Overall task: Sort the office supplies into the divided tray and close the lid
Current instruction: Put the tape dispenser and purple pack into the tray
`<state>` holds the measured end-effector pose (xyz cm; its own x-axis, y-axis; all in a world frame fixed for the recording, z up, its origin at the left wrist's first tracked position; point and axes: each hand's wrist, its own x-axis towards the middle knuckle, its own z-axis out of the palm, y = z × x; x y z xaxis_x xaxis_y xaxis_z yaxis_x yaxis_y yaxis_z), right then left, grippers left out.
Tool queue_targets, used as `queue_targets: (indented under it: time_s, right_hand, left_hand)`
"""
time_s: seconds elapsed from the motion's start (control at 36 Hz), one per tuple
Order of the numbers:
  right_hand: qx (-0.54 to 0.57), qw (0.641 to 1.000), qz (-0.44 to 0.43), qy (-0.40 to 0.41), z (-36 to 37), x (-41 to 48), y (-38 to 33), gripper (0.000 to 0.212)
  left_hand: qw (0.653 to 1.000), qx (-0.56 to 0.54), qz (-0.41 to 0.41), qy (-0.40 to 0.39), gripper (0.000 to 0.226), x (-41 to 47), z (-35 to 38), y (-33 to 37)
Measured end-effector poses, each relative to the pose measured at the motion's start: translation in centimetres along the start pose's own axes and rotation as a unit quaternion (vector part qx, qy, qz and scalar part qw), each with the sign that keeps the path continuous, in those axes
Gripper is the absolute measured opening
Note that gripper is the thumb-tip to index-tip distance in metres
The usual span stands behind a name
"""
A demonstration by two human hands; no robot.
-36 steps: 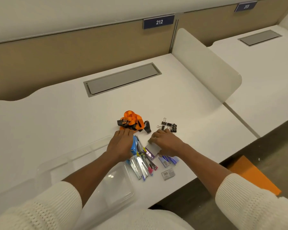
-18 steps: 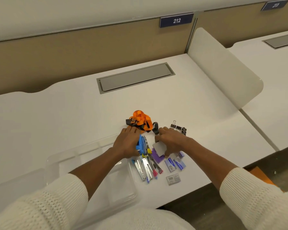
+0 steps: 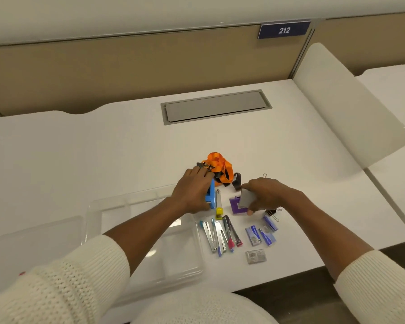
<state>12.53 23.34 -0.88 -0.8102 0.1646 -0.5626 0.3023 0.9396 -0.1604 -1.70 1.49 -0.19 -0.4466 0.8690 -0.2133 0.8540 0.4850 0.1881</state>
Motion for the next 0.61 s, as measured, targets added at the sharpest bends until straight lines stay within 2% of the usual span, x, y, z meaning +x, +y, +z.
queue_targets:
  time_s: [0.14, 0.25, 0.33, 0.44, 0.53, 0.61]
  right_hand:
    - [0.032, 0.999, 0.026, 0.023, -1.8, -1.4, 0.1, 0.064]
    - [0.155, 0.984, 0.048, 0.08, -3.8, -2.7, -0.8, 0.05]
    - [0.268, 0.954, 0.059, 0.122, -4.7, -3.7, -2.7, 0.034]
    - [0.382, 0.903, 0.085, 0.18, -5.1, -4.2, -7.4, 0.031]
    - [0.472, 0.857, 0.095, 0.182, -4.4, -4.0, -11.3, 0.028]
    - [0.515, 0.837, 0.092, 0.163, -3.4, -3.1, -15.1, 0.027]
  left_hand:
    - [0.998, -0.037, -0.008, 0.04, 0.095, -1.4, -2.0, -0.9]
    - [0.994, -0.072, -0.023, 0.074, 0.095, -3.3, -4.3, -2.3]
    - [0.993, -0.073, -0.04, 0.084, 0.096, -5.3, -6.3, -3.9]
    - [0.993, -0.058, -0.065, 0.074, 0.095, -8.8, -8.0, -6.6]
    - [0.994, -0.04, -0.082, 0.06, 0.094, -11.5, -8.3, -8.6]
    - [0.994, -0.031, -0.098, 0.039, 0.094, -13.8, -7.7, -10.0]
